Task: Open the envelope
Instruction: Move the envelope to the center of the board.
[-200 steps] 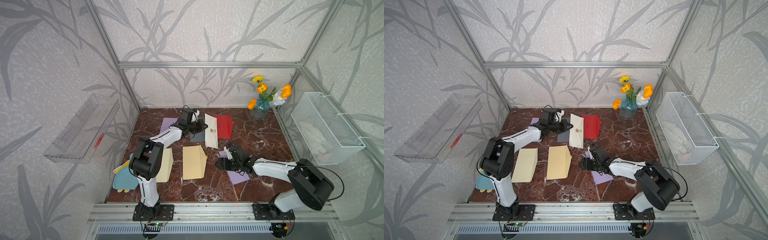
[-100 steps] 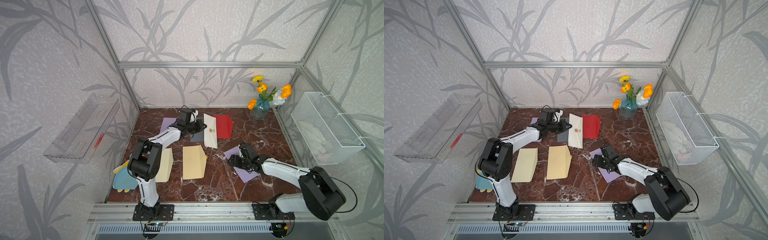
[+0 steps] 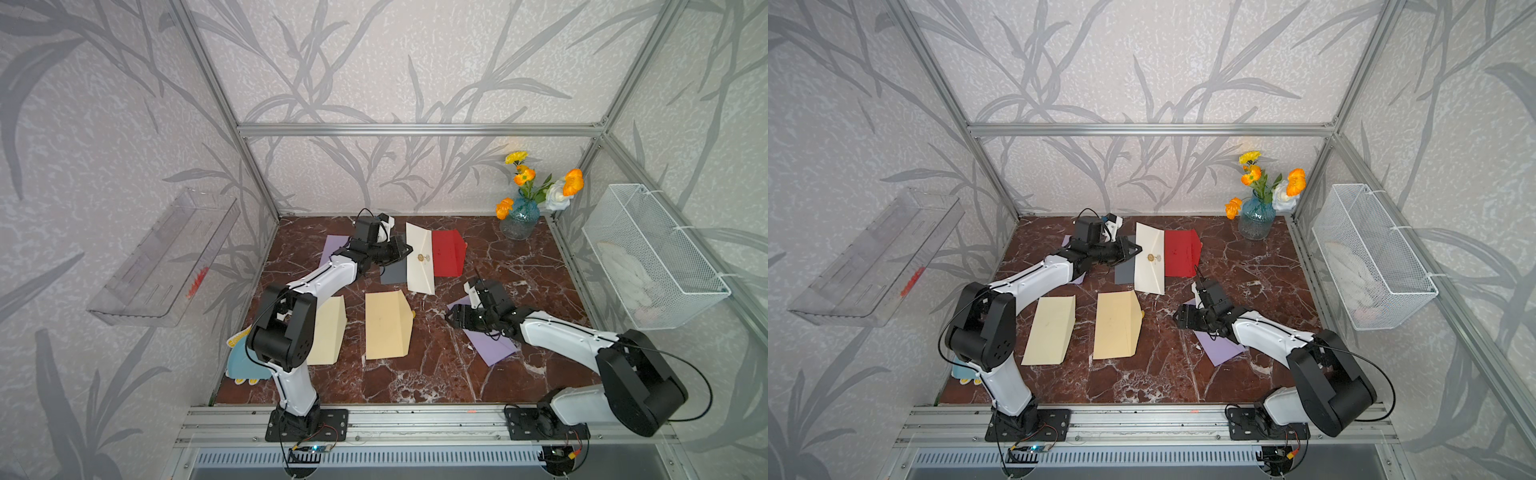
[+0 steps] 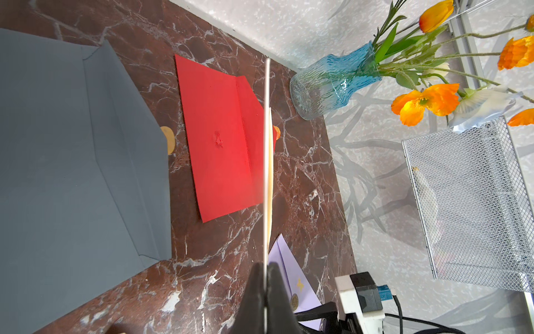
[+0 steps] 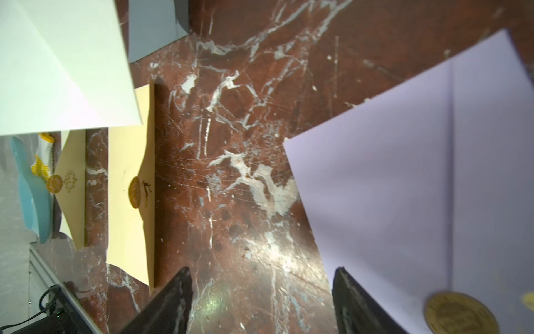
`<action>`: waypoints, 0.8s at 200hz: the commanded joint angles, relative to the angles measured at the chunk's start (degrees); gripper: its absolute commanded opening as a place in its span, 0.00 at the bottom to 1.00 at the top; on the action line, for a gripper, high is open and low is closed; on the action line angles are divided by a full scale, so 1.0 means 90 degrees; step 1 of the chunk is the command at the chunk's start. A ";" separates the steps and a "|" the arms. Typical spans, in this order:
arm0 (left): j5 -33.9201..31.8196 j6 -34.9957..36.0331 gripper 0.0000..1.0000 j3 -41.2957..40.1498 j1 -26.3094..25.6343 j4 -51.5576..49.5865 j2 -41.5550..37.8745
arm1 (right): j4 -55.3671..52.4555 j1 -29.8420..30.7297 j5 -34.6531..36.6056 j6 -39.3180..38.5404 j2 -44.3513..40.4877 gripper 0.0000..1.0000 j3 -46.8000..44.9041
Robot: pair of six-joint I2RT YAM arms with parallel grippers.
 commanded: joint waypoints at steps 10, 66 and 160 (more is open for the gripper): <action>-0.0001 0.0095 0.00 -0.0083 0.0045 0.0027 -0.0224 | 0.0531 0.0100 -0.0423 0.0054 0.0730 0.76 0.0186; -0.0016 0.0120 0.00 -0.0165 0.0111 0.0005 -0.0328 | 0.0556 0.0082 -0.0162 0.0015 0.1072 0.76 0.0194; 0.0121 0.0012 0.00 -0.0202 0.0180 0.0154 -0.0294 | -0.0542 -0.0445 0.0590 -0.0280 0.0377 0.76 0.0033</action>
